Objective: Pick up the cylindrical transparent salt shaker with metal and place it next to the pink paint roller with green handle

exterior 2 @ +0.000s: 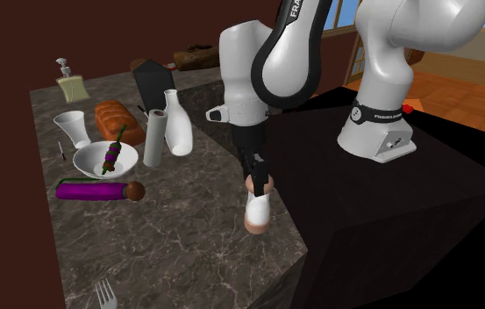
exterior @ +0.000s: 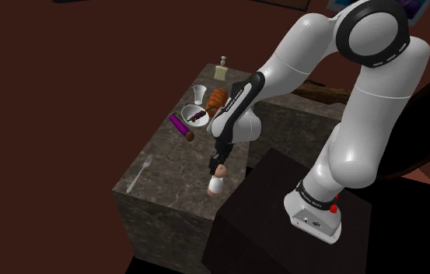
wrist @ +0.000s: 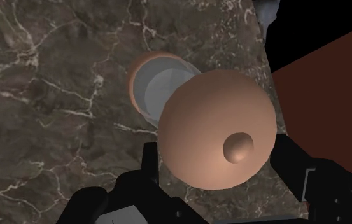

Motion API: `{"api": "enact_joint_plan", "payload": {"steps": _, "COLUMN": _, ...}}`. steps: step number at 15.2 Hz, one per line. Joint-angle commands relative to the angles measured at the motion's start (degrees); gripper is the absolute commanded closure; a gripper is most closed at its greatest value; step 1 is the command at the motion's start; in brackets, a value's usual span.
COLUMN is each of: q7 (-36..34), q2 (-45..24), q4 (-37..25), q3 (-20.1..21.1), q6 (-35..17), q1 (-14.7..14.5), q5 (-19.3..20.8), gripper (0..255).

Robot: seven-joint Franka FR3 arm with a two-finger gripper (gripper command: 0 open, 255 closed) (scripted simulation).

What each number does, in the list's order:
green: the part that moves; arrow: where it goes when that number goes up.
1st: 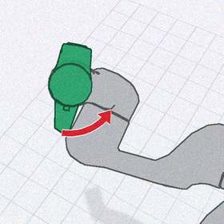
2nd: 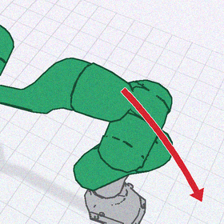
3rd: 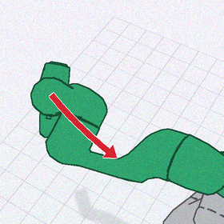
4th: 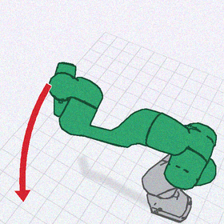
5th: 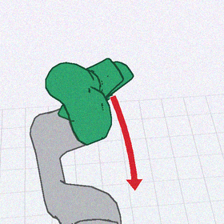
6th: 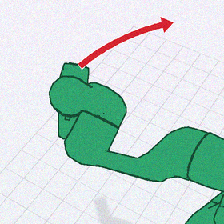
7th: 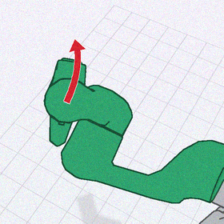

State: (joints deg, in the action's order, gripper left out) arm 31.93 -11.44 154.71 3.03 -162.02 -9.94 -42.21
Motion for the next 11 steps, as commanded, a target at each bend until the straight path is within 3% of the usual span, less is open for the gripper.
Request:
{"api": "enact_joint_plan", "payload": {"steps": 1, "q7": 0.0, "q2": -0.01, "q4": 0.01, "q3": -0.01, "q6": -0.01, "q1": 0.01, "q5": 0.0, "gripper": 255}}
{"api": "enact_joint_plan", "payload": {"steps": 11, "q7": -9.5, "q2": 9.77, "q4": 2.47, "q3": -3.26, "q6": 6.57, "q1": -1.16, "q5": 10.62, "gripper": 255}}
